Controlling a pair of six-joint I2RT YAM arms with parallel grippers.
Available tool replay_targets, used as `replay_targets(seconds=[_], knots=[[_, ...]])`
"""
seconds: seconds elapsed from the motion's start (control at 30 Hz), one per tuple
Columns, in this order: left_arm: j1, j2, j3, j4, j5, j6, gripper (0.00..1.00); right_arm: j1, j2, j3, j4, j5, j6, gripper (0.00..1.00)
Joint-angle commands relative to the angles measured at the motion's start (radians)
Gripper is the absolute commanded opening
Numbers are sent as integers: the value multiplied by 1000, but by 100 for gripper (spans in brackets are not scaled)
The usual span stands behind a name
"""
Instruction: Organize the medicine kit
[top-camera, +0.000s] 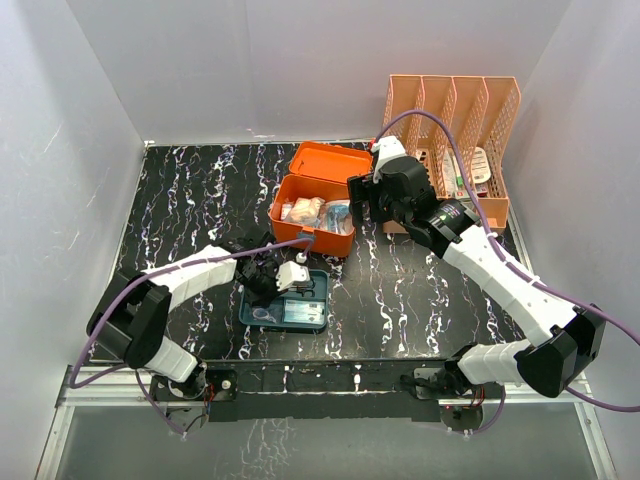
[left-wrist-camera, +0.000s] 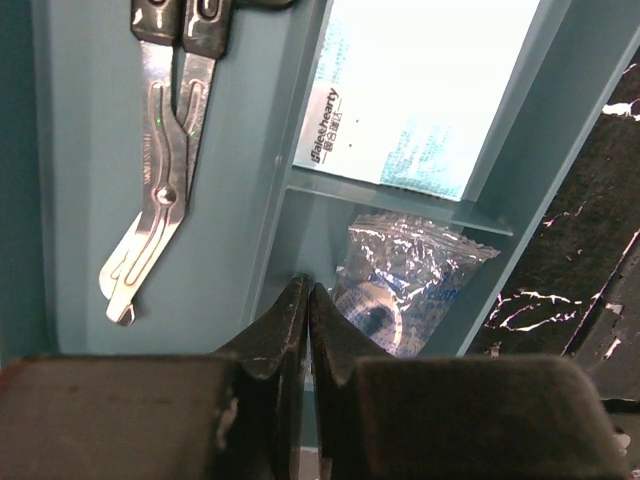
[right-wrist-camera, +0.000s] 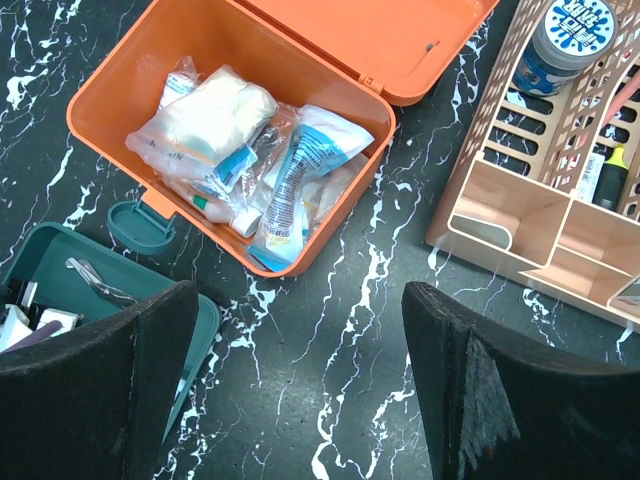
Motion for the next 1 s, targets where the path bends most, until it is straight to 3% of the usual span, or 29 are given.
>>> replay_targets(seconds=[0.0,0.6,0.97], knots=[[1,28,-26,10,66,33,3,-3,-29,26,10,10,10,82],[1,91,-27,-118,169,168,0,-3,-39,23,-21,28,13,82],[2,-52,26,-151,208,235,0,-3,-54,-8,-2,18,29,82]])
